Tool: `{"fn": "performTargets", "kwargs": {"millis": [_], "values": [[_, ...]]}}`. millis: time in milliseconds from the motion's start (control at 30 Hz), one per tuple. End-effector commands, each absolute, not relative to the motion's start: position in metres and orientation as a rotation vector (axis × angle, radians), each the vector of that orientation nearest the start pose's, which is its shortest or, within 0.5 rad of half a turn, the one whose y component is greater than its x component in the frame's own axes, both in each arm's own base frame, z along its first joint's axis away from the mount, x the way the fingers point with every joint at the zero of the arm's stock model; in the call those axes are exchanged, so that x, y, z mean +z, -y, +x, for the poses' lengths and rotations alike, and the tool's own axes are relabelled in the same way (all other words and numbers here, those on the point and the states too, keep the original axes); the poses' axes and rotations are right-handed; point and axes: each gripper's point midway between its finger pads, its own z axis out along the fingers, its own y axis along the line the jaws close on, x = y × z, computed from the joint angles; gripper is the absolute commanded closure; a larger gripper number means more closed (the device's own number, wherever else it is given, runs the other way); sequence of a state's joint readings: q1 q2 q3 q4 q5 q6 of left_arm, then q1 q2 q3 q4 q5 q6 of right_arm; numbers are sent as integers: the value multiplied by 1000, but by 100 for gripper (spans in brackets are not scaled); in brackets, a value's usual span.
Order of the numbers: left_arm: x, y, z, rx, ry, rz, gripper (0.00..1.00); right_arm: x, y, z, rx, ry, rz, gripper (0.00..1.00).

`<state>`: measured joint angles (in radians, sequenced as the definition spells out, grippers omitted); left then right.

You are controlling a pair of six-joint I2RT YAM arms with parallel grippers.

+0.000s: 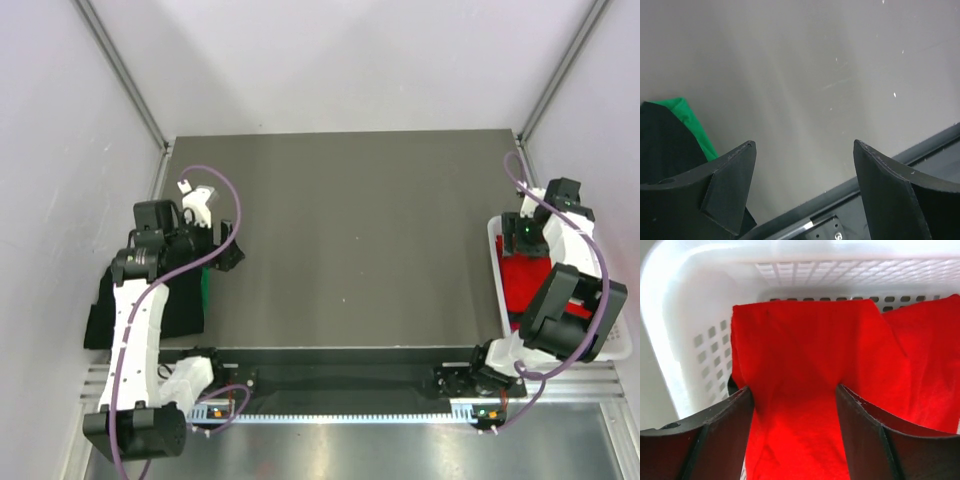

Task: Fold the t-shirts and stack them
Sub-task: Grab the tshirt from the pile

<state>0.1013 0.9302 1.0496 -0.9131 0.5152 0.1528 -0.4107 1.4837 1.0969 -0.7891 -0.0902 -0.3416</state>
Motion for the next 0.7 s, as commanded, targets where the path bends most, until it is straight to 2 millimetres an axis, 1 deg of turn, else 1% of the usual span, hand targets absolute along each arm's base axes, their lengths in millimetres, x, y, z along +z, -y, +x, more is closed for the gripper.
{"fn": "performTargets", "kwargs": {"millis": [0, 100, 167, 200, 233, 267, 300, 333, 367, 400, 433, 500, 533, 600, 633, 667], "values": [[224, 58, 235, -489, -2299, 337, 17, 93, 137, 286, -172, -2694, 75, 35], [234, 53, 240, -455, -2286, 335, 18, 89, 148, 282, -224, -2682, 75, 35], [237, 51, 242, -435, -2286, 322, 17, 82, 152, 279, -243, -2689, 55, 35], [240, 50, 244, -427, -2280, 321, 17, 80, 154, 279, -250, -2690, 48, 40], [243, 48, 245, -412, -2280, 309, 17, 75, 156, 278, -248, -2701, 35, 57], [242, 47, 245, -409, -2287, 300, 17, 74, 158, 277, -249, -2707, 35, 57], [244, 46, 247, -404, -2287, 290, 17, 74, 162, 275, -249, -2706, 52, 72], [245, 46, 247, -402, -2287, 285, 17, 77, 164, 275, -251, -2696, 56, 75], [246, 45, 248, -397, -2286, 280, 17, 80, 166, 274, -254, -2687, 49, 75], [247, 44, 248, -390, -2285, 276, 17, 85, 170, 273, -263, -2669, 56, 76], [246, 43, 249, -384, -2287, 279, 17, 97, 170, 274, -275, -2630, 46, 76], [246, 42, 251, -376, -2289, 280, 17, 115, 172, 274, -308, -2584, 15, 78], [245, 42, 252, -378, -2292, 283, 17, 133, 171, 274, -333, -2536, 0, 78], [243, 45, 252, -404, -2300, 287, 17, 154, 169, 274, -355, -2480, -24, 78], [242, 46, 252, -416, -2304, 288, 17, 175, 165, 274, -367, -2426, -43, 78], [242, 48, 251, -430, -2306, 293, 17, 184, 163, 273, -372, -2403, -56, 78]]}}
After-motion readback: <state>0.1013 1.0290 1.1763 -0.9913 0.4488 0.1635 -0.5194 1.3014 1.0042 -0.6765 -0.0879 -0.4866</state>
